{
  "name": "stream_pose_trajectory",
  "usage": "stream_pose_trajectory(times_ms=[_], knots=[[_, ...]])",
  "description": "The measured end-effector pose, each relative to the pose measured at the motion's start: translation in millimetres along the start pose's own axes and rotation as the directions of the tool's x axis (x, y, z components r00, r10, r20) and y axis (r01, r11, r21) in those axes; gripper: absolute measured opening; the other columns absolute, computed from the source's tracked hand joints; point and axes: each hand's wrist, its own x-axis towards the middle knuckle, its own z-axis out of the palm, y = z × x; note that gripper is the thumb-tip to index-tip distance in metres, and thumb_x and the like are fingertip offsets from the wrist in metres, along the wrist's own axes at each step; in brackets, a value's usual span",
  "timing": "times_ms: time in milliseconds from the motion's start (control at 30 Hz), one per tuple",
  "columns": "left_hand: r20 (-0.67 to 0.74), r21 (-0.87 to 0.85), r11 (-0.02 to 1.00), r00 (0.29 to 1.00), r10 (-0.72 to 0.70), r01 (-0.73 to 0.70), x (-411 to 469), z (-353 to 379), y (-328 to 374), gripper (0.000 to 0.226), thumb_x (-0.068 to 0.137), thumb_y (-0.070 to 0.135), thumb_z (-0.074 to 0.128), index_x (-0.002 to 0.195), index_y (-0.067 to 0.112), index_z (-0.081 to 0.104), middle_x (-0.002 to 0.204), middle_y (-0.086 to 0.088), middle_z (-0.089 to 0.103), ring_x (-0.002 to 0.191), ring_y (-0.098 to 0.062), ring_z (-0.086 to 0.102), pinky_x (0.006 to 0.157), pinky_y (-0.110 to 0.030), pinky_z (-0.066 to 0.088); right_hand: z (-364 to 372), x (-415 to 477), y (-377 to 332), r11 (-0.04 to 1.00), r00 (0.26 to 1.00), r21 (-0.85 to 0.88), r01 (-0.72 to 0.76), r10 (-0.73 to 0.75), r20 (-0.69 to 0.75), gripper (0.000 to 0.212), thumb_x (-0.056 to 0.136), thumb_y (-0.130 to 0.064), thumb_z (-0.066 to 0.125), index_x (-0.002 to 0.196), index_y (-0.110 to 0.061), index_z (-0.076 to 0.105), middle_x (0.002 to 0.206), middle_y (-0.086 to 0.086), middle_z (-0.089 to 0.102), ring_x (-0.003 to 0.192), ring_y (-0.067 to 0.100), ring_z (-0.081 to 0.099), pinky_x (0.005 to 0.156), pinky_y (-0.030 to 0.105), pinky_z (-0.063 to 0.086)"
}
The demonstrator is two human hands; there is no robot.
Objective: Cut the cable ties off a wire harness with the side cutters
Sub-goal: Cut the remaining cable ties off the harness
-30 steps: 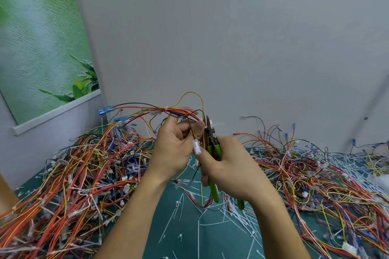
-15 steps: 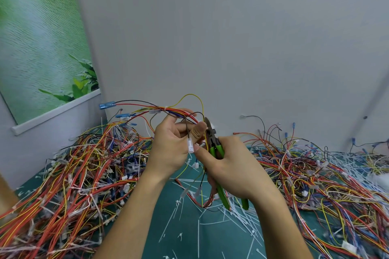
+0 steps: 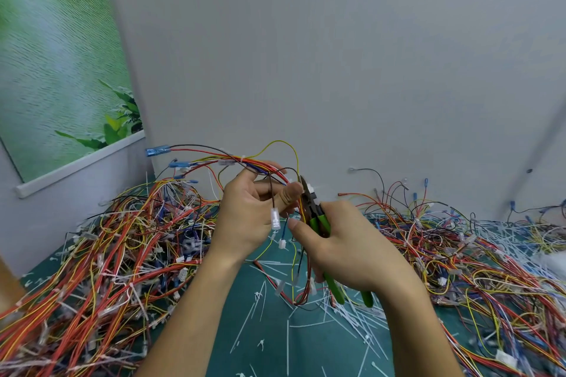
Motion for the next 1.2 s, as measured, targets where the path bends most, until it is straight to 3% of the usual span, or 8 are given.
stream_pose_trajectory(times_ms=[167, 300, 467, 633, 767, 867, 1200], knots=[[-0.007, -0.004, 1.0, 1.0, 0.03, -0.03, -0.5, -0.2, 3.9, 0.043, 0.075, 0.032, 0.076, 0.105, 0.006, 0.059, 0.07, -0.003, 0.075, 0.059, -0.011, 0.069, 0.059, -0.019, 0.053, 5.9, 2.5, -3.3, 0.998, 0.999, 0.061, -0.013, 0.017, -0.049, 0.051, 0.099, -0.046, 0.06, 0.071, -0.006, 0.047, 0.069, 0.027, 0.061, 0.062, 0.042, 0.064, 0.055, 0.048, 0.053], [-0.01, -0.05, 0.999, 1.0, 0.011, -0.012, 0.3, 0.9, 2.7, 0.037, 0.077, 0.028, 0.077, 0.104, 0.01, 0.059, 0.073, -0.003, 0.075, 0.063, -0.011, 0.07, 0.061, -0.019, 0.054, 13.9, 6.1, -2.4, 0.998, 0.993, 0.056, -0.003, 0.01, -0.114, 0.048, 0.1, -0.042, 0.061, 0.063, -0.018, 0.042, 0.053, 0.008, 0.047, 0.047, 0.029, 0.05, 0.046, 0.039, 0.039], [0.008, -0.06, 0.998, 1.0, -0.03, 0.03, 1.8, 3.0, -4.2, 0.032, 0.085, 0.018, 0.077, 0.11, 0.014, 0.058, 0.082, -0.002, 0.077, 0.074, -0.012, 0.073, 0.067, -0.021, 0.057, 20.2, 10.2, -0.8, 0.995, 0.988, 0.092, -0.026, 0.039, -0.153, 0.049, 0.101, -0.041, 0.058, 0.059, -0.02, 0.045, 0.047, -0.003, 0.046, 0.052, 0.035, 0.059, 0.05, 0.044, 0.05], [0.035, 0.001, 1.0, 0.999, -0.012, 0.012, 1.6, 6.9, -8.3, 0.035, 0.087, 0.002, 0.075, 0.109, 0.022, 0.057, 0.083, 0.003, 0.076, 0.08, -0.01, 0.072, 0.075, -0.021, 0.057, 22.6, 13.1, 6.4, 0.998, 0.981, 0.037, -0.047, 0.054, -0.188, 0.045, 0.099, -0.048, 0.055, 0.068, -0.016, 0.05, 0.055, -0.003, 0.046, 0.048, 0.017, 0.038, 0.047, 0.029, 0.028], [0.027, -0.042, 0.999, 0.999, -0.034, 0.035, 1.1, 7.3, -7.5, 0.036, 0.087, -0.001, 0.074, 0.109, 0.022, 0.057, 0.082, 0.003, 0.076, 0.08, -0.011, 0.071, 0.075, -0.022, 0.057, 22.0, 13.1, 7.6, 0.999, 0.983, 0.035, -0.022, 0.028, -0.183, 0.047, 0.099, -0.048, 0.055, 0.066, -0.015, 0.049, 0.05, -0.004, 0.044, 0.045, 0.014, 0.034, 0.042, 0.021, 0.025], [0.034, -0.074, 0.995, 0.998, -0.058, 0.06, 1.3, 4.8, -6.3, 0.035, 0.087, -0.001, 0.074, 0.11, 0.021, 0.058, 0.083, 0.002, 0.076, 0.08, -0.011, 0.072, 0.073, -0.021, 0.057, 22.4, 13.1, 7.2, 0.999, 0.984, 0.049, 0.004, 0.005, -0.181, 0.049, 0.1, -0.046, 0.056, 0.062, -0.02, 0.041, 0.043, -0.011, 0.043, 0.042, 0.014, 0.035, 0.04, 0.019, 0.031], [0.007, -0.159, 0.983, 0.995, -0.097, 0.097, 0.9, 5.3, -2.2, 0.035, 0.084, 0.001, 0.076, 0.111, 0.017, 0.061, 0.082, -0.002, 0.076, 0.08, -0.012, 0.073, 0.07, -0.019, 0.056, 20.6, 13.1, 7.0, 0.997, 0.983, 0.063, 0.052, -0.04, -0.179, 0.048, 0.102, -0.038, 0.058, 0.06, -0.022, 0.042, 0.044, -0.016, 0.047, 0.042, 0.01, 0.039, 0.041, 0.017, 0.032]])
